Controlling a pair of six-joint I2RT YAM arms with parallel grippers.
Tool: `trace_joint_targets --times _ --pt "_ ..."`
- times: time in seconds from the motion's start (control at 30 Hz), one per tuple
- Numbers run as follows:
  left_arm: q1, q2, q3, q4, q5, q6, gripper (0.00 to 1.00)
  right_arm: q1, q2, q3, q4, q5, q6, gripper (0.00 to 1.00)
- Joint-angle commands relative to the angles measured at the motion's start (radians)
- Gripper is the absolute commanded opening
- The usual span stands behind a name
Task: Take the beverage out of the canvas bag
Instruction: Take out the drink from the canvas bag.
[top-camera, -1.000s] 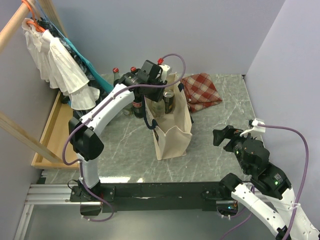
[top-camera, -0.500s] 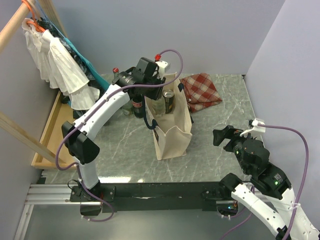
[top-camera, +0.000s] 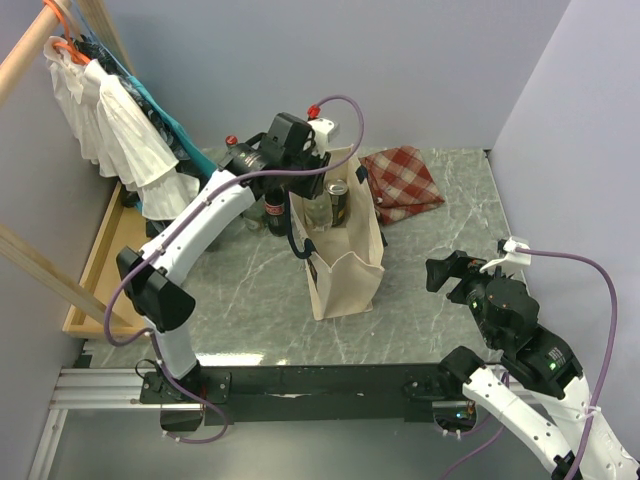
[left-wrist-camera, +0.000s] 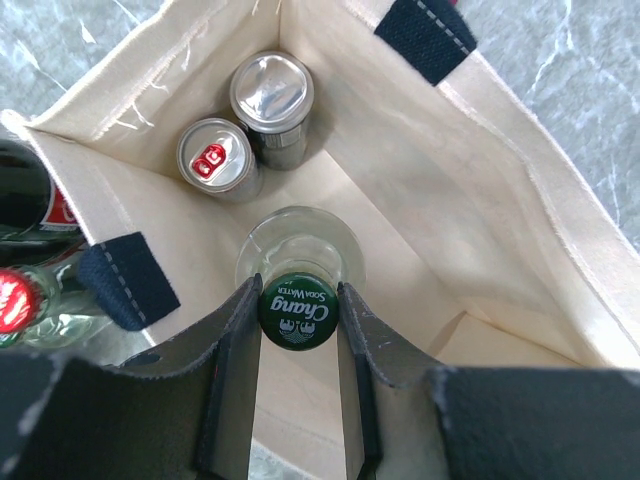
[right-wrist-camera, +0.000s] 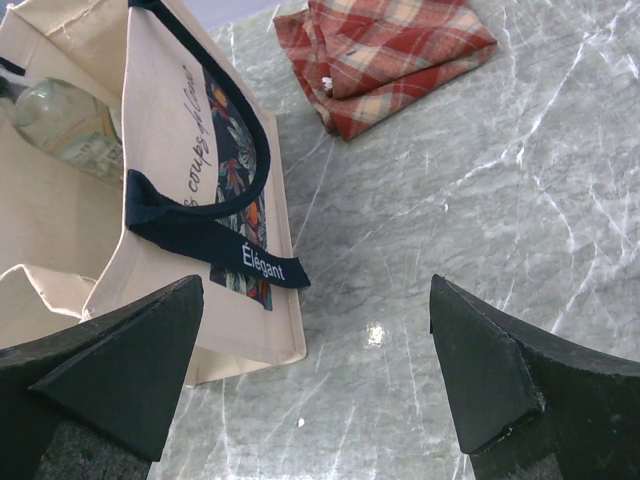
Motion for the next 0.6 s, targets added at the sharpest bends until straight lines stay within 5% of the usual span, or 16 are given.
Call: trace_joint_targets --times 0.0,0.57 --pt "-0.006 -0.136 0.074 0.179 -0.003 0.005 0.01 0.006 0.005 -0.006 0.033 0.018 0.0 1.0" --pt "-0.008 -0.244 0.066 0.294 -0.025 -0.006 0.01 0.004 0.003 -0.011 0.037 0.02 0.0 1.0"
